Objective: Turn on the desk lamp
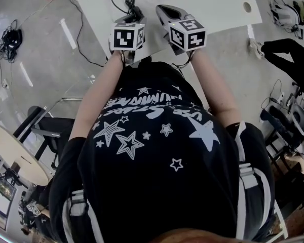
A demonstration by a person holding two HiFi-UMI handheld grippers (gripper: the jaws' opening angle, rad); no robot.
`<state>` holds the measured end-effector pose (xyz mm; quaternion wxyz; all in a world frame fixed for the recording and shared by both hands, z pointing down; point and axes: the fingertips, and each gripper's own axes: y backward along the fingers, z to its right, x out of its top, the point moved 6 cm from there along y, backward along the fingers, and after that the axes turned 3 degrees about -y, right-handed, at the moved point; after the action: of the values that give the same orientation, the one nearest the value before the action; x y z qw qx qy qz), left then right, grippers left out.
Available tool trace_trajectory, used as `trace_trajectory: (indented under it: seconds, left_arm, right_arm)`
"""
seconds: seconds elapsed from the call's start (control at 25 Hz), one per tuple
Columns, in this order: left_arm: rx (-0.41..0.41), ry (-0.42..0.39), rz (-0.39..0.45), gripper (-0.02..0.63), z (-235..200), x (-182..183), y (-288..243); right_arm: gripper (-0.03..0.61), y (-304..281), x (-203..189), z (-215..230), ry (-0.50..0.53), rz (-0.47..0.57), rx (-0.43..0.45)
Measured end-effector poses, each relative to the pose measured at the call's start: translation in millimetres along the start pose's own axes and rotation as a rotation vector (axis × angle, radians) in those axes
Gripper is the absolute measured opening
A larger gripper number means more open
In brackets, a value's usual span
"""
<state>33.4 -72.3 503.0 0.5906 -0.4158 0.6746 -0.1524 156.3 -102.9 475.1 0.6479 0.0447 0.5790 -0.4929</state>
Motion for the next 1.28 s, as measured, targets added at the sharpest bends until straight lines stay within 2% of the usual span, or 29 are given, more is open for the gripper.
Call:
trace_trajectory:
  seconds: [0.16, 0.36, 0.76, 1.0, 1.28]
  left_arm:
    - [-0.023, -0.034, -0.009, 0.157, -1, 0, 2]
    - [-0.046, -0.073, -0.031, 0.152, -1, 1, 1]
    - [-0.078, -0.081, -0.047, 0.152, -6, 6, -2]
    - [-0.082, -0.092, -0.052, 0.152, -5, 3, -4]
    - [-0.088, -0.099, -0.055, 0.152, -9, 4, -4]
  right_arm:
    - [0.005, -9, 2, 2, 0.025, -0.051, 0.050]
    - [0.005, -25, -4, 0, 0.108, -0.176, 0.173]
    - [0.005, -60, -7, -1, 0.187, -0.370, 0.291]
    - [0.005, -71, -12, -5, 0.215, -0.437, 0.366]
    - [0.005, -77, -10, -7, 0.226, -0.468, 0.403]
